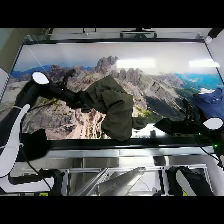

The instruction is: Fold the shirts.

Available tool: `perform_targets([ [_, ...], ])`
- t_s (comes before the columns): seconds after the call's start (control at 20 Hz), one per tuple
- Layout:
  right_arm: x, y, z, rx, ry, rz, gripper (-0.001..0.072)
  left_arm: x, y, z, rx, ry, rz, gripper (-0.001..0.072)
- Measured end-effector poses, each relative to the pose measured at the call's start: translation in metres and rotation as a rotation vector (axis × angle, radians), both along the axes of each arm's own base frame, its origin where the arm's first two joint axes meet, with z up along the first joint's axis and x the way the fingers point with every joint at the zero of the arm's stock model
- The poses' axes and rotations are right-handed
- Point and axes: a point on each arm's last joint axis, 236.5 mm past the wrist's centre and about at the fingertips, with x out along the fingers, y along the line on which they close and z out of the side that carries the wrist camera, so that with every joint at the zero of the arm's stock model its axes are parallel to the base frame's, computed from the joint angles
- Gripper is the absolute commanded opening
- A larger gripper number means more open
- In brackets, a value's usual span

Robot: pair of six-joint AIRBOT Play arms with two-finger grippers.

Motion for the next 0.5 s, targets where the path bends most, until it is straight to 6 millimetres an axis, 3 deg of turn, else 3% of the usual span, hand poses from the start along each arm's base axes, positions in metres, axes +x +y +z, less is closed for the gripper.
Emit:
perform_targets([
  [0.3, 0.007, -0.001, -0.022, 0.001, 0.017, 0.046, 0.0446, -0.05, 0.016, -0.068, 0.063, 0.102, 0.043, 0.0703],
  [0.5, 0.019, 0.016, -0.026, 0.093, -0.009, 0.077, 0.0446, -0.043, 0.011, -0.08, 0.032, 0.057, 0.097, 0.0703],
])
